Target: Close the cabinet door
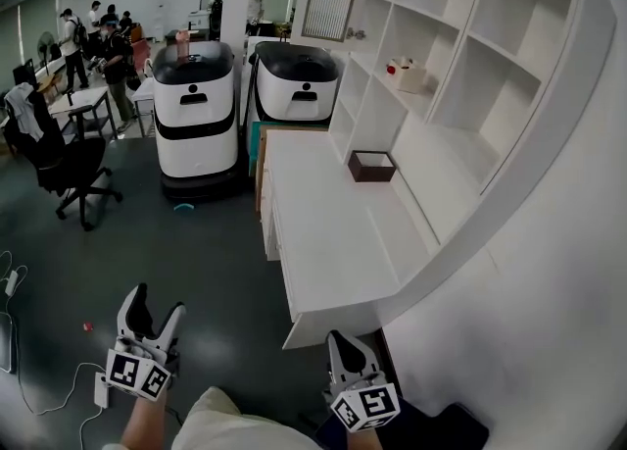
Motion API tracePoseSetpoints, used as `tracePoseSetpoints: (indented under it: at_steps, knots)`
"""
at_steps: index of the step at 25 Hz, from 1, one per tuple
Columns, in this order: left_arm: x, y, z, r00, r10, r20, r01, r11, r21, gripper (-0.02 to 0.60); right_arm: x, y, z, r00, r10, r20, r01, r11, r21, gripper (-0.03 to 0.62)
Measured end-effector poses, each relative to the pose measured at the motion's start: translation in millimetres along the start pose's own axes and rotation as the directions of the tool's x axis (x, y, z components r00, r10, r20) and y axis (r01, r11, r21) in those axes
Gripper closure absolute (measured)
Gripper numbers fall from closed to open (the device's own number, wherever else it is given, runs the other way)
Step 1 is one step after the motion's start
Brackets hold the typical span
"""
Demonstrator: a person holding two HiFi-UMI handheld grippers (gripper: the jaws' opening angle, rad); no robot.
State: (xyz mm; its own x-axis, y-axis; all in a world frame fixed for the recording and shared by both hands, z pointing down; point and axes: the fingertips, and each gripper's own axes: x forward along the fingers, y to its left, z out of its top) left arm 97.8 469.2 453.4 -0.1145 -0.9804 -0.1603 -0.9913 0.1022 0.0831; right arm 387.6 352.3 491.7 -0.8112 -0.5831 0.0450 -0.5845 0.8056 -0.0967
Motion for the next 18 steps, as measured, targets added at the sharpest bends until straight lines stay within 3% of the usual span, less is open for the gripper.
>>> tracePoseSetpoints:
  at_steps: [5, 10, 18]
  knots:
    - [31, 30, -22, 1.000, 0.006, -0.020, -0.006, 1.000, 0.004, 0.236, 46, -8, -7, 1.000, 0.000, -0.016, 0.000, 1.000, -0.003, 0.597]
    - [102, 94, -61, 0.998, -0.019, -0.056, 0.017, 0.999, -0.031, 0.236, 140, -11, -15, 0.999, -0.019, -0.045, 0.018, 1.000, -0.017, 0.597]
    - [253, 210, -60, 0.986, -0.159, -0.041, 0.156, 0.985, -0.071, 0.236, 330, -11, 19, 0.997, -0.068, -0.045, 0.068, 0.998, 0.010, 0.597]
